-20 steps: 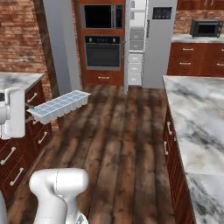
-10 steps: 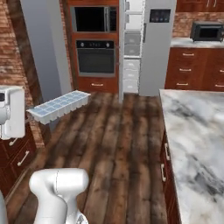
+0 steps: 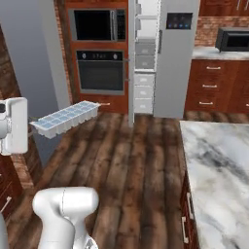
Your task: The ice cube tray has been filled with water. Take the tray and place it in the freezer to make ice. Close the freezer door after placing the tray.
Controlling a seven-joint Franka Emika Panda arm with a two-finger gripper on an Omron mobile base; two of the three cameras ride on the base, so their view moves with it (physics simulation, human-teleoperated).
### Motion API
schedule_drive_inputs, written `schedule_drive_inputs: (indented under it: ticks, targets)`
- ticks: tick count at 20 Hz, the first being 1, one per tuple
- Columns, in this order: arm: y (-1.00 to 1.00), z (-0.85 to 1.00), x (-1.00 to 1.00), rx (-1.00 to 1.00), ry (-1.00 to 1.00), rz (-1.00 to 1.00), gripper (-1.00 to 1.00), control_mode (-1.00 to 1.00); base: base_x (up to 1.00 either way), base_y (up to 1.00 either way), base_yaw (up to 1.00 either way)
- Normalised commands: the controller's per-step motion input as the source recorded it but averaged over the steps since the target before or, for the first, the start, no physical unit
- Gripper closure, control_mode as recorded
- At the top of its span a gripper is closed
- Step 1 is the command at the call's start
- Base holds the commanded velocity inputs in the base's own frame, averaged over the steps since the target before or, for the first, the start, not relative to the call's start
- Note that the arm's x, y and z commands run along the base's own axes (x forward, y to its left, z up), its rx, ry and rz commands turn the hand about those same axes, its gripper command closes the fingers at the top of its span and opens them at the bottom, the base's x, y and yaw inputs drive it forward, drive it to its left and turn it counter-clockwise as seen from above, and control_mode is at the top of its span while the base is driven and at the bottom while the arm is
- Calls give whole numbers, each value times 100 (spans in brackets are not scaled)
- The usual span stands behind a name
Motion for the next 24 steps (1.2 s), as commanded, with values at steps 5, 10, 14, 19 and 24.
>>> schedule_drive_inputs:
  ticks: [5, 10, 14, 19, 24]
  targets:
    - [0, 0, 0, 0, 0, 0, 100, 100, 100, -27, -5]
    - [0, 0, 0, 0, 0, 0, 100, 100, 100, -36, -12]
    - [0, 0, 0, 0, 0, 0, 100, 100, 100, -26, -14]
    - [0, 0, 0, 0, 0, 0, 100, 100, 100, -13, -13]
    - [0, 0, 0, 0, 0, 0, 100, 100, 100, -17, -10]
